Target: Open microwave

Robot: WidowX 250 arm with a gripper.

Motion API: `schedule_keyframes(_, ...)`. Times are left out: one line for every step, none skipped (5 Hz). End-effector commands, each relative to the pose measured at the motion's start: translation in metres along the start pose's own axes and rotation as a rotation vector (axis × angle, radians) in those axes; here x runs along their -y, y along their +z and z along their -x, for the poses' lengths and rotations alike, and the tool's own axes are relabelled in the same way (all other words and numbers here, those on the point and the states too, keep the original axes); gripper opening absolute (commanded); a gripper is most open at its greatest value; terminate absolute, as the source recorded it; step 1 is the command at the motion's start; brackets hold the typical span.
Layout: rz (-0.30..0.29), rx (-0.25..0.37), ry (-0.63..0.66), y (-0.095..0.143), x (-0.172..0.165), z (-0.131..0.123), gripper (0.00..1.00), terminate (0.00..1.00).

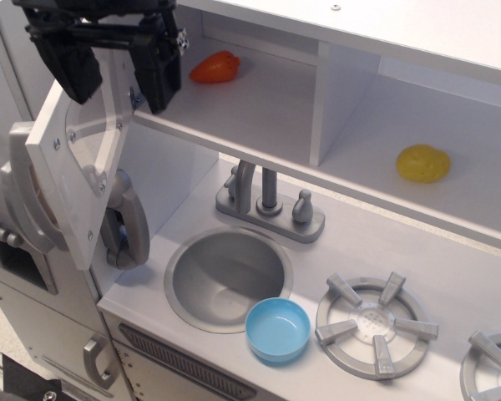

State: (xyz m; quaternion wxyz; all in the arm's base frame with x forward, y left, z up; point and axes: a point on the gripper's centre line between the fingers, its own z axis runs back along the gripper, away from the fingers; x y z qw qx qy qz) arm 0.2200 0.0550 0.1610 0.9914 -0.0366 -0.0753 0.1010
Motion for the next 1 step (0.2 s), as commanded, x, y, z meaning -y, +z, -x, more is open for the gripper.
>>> schedule_keyframes(-0.007, 0.047, 0.002, 0.024, -0.0048, -0.0077, 1.0, 1.0)
